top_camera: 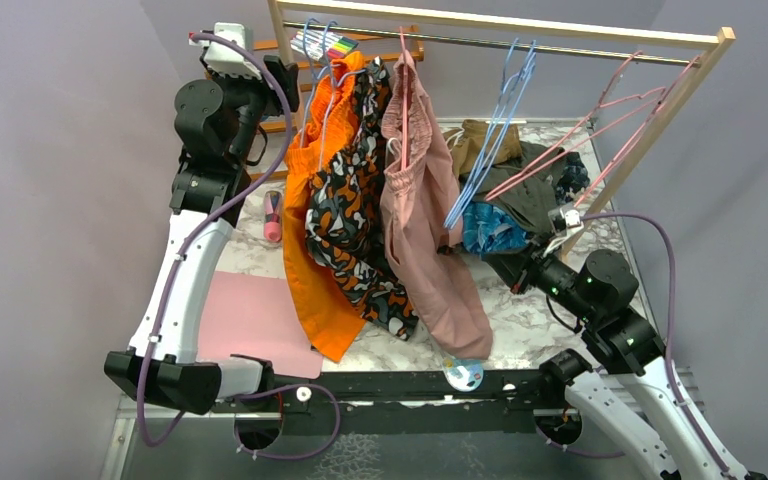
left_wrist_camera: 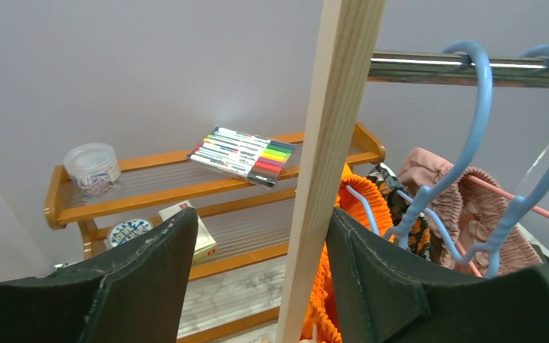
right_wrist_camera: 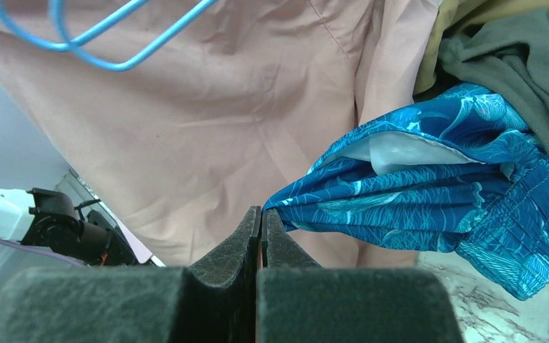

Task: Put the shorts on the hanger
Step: Move the shorts from the center of the board.

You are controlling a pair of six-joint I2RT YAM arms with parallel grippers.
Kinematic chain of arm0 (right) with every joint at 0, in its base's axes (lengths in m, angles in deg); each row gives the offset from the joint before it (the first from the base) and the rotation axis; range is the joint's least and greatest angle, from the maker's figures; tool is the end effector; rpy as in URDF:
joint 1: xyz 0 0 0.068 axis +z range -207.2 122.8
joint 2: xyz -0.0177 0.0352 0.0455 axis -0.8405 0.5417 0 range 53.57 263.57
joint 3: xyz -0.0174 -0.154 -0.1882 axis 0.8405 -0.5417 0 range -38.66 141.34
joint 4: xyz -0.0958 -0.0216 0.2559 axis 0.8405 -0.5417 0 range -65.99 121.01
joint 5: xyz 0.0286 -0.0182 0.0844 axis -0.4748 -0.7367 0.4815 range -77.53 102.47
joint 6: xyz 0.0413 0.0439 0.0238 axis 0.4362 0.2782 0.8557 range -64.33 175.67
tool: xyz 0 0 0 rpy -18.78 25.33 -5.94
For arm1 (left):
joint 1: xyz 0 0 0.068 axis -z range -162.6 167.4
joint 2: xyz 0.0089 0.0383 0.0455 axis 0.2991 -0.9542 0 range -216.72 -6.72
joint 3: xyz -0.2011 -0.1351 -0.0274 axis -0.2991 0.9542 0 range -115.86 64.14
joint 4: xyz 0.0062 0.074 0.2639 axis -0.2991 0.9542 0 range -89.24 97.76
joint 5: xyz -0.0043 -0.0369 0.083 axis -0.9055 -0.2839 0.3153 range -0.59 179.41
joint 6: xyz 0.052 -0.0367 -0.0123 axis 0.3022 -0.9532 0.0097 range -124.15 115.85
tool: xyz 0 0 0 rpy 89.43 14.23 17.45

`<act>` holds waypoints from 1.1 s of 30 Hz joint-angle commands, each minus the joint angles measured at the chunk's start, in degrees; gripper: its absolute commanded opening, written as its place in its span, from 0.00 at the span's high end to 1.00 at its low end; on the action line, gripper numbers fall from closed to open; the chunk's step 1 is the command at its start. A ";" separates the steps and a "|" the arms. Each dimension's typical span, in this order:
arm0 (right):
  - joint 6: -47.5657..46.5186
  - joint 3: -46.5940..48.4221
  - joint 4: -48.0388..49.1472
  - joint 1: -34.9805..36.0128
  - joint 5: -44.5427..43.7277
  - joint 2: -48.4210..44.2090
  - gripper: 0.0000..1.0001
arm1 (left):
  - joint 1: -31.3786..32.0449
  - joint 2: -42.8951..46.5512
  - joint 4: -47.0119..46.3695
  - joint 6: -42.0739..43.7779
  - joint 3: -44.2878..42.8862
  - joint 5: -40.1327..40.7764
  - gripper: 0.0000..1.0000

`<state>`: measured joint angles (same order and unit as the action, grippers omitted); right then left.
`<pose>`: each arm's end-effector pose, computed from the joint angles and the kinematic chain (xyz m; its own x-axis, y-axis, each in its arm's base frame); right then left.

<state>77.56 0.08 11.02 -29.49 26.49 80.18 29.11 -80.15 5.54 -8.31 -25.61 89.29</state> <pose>0.1474 0.0913 0.3144 -0.3598 0.2196 -0.9068 -0.5706 0.7172 0.4001 0.3001 -0.0623 0.4929 0.1806 -0.1114 -0.9772 0.2187 0.9732 -0.0706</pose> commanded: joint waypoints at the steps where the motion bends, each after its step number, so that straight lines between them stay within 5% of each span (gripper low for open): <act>1: -1.16 2.13 -0.20 0.77 4.10 -0.82 0.99 | -0.71 -0.04 -5.84 -2.01 1.56 -5.75 0.36; 10: -3.28 3.54 -0.26 1.07 4.46 -0.54 0.99 | -0.81 1.09 -9.08 -2.46 4.47 -6.34 0.66; 16: -6.45 4.83 -1.10 2.10 3.66 0.31 0.99 | -0.80 1.57 -8.44 -2.20 4.25 -4.28 1.00; 33: -12.75 10.65 0.79 12.45 6.53 11.55 0.99 | 0.19 5.17 -4.57 0.75 4.42 25.82 1.00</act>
<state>66.85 7.97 8.99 -19.31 28.09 90.30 29.63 -77.87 3.09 -9.19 -21.00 100.46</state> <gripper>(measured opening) 0.012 0.201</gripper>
